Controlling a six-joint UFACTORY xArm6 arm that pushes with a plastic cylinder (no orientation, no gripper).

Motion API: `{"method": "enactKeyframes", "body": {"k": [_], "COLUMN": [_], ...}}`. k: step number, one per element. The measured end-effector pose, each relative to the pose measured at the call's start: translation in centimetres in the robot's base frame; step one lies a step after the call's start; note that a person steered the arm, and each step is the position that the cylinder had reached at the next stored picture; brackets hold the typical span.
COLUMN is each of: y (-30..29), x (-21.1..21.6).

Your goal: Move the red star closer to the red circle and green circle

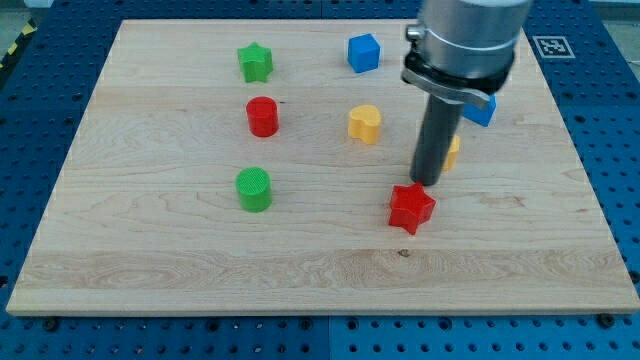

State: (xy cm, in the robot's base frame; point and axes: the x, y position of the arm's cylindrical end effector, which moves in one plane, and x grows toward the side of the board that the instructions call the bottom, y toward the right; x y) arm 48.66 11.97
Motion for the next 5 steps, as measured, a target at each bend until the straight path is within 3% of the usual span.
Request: {"method": "enactKeyframes", "body": {"k": [3, 5], "y": [4.8, -1.3], "x": [6.2, 6.3]}}
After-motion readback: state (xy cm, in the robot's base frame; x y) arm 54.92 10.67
